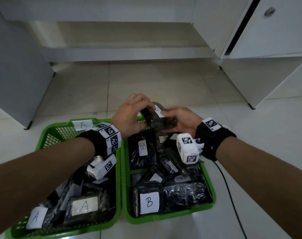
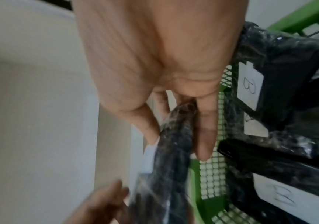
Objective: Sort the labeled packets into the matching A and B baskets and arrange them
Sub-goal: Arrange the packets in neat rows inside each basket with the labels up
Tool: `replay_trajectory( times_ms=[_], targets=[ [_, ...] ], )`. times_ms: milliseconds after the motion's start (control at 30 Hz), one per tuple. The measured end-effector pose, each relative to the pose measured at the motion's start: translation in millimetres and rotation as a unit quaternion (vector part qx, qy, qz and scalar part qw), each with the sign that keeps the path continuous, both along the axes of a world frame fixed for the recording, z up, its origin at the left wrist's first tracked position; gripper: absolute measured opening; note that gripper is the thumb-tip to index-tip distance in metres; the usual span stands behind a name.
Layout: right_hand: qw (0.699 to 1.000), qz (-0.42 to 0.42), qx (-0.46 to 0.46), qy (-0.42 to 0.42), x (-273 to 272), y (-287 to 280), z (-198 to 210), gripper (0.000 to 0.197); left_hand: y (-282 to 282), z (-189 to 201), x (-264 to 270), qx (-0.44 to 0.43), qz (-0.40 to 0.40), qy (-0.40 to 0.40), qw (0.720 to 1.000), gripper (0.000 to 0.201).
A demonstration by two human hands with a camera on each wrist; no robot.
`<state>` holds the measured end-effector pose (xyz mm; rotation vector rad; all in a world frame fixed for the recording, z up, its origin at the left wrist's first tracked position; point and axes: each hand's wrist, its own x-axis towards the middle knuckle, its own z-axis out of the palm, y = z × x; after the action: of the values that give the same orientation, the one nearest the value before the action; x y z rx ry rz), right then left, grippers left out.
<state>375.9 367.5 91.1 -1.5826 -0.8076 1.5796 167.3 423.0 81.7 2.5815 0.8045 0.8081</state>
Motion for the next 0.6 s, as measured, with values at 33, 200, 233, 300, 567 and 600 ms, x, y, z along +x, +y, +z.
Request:
replay_trajectory(
  times_ms=[33, 200, 233, 300, 567, 600],
  targets=[
    [1.000, -0.017, 0.008, -0.004, 5, 3, 2, 0.023, 2, 0, -4, -0.017, 0.000, 0.023, 1.000, 0.056],
    [0.980, 0.032, 0.016, -0.194, 15, 18, -1, 0.033, 16, -15, -31, -0.031, 0.022, 0.182, 0.983, 0.076],
    [0.968, 0.067, 0.022, -0.240, 8, 21, -6, 0.035, 19, -20, -33, -0.032, 0.035, 0.217, 0.975, 0.079],
    [0.935, 0.128, 0.037, -0.330, -9, 32, -20, 0.034, 21, -27, -33, -0.050, 0.065, 0.264, 0.961, 0.087],
    [0.931, 0.143, 0.056, -0.332, -43, 55, -59, 0.043, 23, -45, -27, -0.156, 0.102, 0.324, 0.928, 0.090],
    [0.930, 0.140, 0.061, -0.335, -43, 54, -61, 0.044, 22, -46, -26, -0.146, 0.101, 0.341, 0.923, 0.087]
  ],
)
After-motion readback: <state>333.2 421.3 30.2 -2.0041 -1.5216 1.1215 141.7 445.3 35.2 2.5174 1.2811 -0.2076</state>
